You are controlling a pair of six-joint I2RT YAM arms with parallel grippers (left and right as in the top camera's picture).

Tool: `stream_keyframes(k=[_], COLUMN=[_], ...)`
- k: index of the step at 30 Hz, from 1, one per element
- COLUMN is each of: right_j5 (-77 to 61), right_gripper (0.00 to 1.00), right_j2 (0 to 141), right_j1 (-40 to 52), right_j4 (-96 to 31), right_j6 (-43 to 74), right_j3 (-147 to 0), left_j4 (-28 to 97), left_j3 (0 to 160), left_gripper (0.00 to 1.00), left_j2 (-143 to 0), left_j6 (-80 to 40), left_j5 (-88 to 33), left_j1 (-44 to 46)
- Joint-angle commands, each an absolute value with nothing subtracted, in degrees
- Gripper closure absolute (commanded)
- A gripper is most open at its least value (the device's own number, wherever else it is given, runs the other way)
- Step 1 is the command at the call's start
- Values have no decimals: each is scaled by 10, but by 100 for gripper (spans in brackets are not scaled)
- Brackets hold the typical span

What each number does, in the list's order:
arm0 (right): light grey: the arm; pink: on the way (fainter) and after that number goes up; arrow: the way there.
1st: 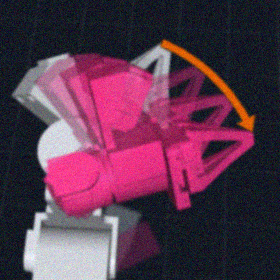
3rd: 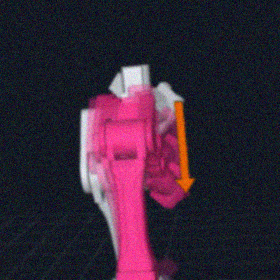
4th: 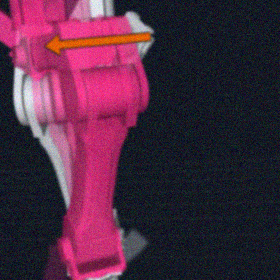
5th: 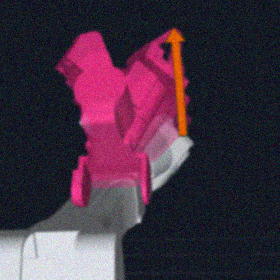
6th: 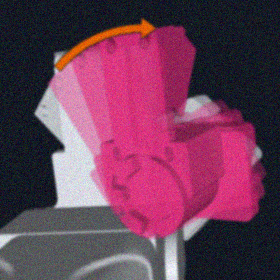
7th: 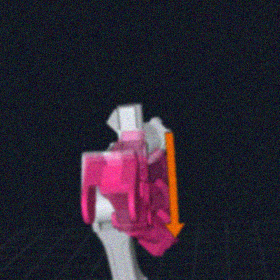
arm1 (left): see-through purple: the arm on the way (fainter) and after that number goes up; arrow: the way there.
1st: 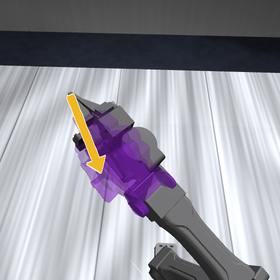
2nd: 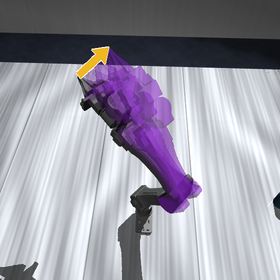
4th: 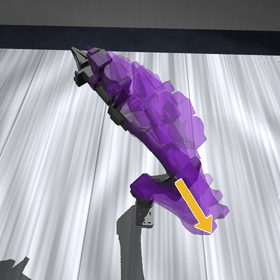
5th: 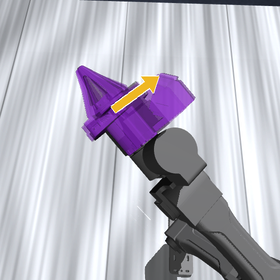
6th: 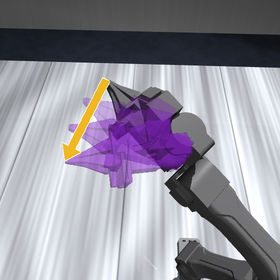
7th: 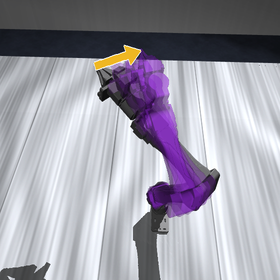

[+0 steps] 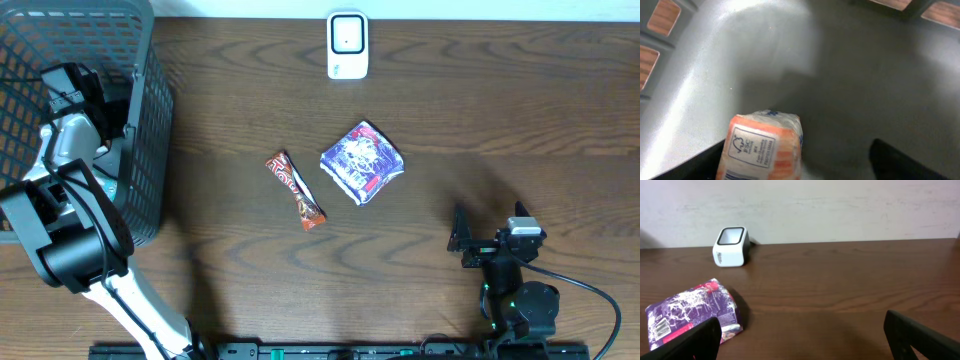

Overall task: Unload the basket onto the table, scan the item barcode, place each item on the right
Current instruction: 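Reach the left gripper back into the basket toward the orange packet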

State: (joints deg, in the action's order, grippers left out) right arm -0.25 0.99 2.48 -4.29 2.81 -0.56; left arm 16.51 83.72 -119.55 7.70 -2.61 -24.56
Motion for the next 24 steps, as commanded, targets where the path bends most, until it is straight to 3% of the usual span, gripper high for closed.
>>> stream_keyframes(k=[1, 2, 5, 11, 18, 24], right_j5=[-4, -4, -4, -4, -4, -4], right_gripper=[1, 1, 1, 1, 1, 1], right_j2=[7, 7, 7, 7, 7, 7], right_j1=[27, 27, 27, 27, 27, 27], right_j4=[-44, -44, -44, -44, -44, -44], right_j6=[36, 36, 36, 36, 36, 36], right_j3=[-3, -4, -4, -4, -3, -3], left_j4=[164, 164, 175, 174, 162, 181], left_j3=[843, 844, 844, 844, 844, 844], left_gripper=[40, 57, 92, 93, 93, 93], left_j2=[-1200, -1200, -1193, -1121, -923, -748], left_j6=[86, 86, 85, 10, -94, -290], left_j5=[-26, -26, -25, -26, -26, -62], left_j1=[-250, -251, -252, -252, -252, -251])
